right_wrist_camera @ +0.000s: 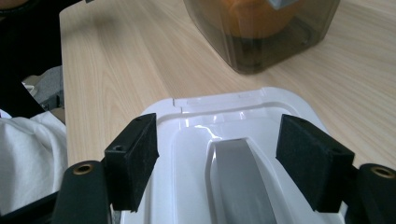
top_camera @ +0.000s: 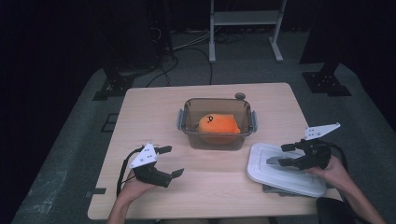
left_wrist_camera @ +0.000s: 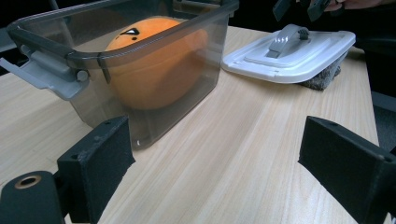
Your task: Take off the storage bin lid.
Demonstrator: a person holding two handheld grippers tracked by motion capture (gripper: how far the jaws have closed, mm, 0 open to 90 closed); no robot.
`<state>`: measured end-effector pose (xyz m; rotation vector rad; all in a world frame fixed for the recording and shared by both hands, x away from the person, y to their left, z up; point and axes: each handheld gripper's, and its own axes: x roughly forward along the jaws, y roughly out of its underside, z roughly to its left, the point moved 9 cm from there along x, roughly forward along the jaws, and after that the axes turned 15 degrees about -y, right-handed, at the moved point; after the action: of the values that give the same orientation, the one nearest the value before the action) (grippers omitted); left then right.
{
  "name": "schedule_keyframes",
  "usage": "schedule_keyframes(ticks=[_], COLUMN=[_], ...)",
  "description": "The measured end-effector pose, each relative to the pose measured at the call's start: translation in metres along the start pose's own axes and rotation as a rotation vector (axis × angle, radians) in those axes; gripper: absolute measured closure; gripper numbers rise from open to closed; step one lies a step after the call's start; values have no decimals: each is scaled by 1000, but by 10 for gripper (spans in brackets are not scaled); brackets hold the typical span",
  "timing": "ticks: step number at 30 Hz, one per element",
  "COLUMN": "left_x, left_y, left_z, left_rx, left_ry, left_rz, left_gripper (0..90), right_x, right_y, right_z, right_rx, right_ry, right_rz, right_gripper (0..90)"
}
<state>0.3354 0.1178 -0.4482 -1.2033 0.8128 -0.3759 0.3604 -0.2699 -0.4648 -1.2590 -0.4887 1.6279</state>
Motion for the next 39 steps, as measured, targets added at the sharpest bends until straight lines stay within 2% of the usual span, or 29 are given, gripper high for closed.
schedule_keyframes(ticks=[12, 19, 25, 34, 39], left_x=[-1, 0, 0, -1, -1], left_y=[0, 0, 0, 0, 0], left_z=[1, 1, 1, 2, 1], left_rx=[-6, -3, -4, -6, -4], left_ry=[-1, 0, -2, -3, -3], left_rz=[-3, 1, 1, -1, 1], left_gripper=[86, 86, 86, 86, 86], right_x=[-2, -5, -2, -3, -3], right_y=[18, 24, 30, 35, 36], right_z=[-9, -15, -17, -18, -17], right_rx=[13, 27, 24, 11, 0], right_ry=[21, 30, 27, 24, 18], right_rz=[28, 22, 50, 60, 58], right_gripper=[294, 321, 395, 586, 610])
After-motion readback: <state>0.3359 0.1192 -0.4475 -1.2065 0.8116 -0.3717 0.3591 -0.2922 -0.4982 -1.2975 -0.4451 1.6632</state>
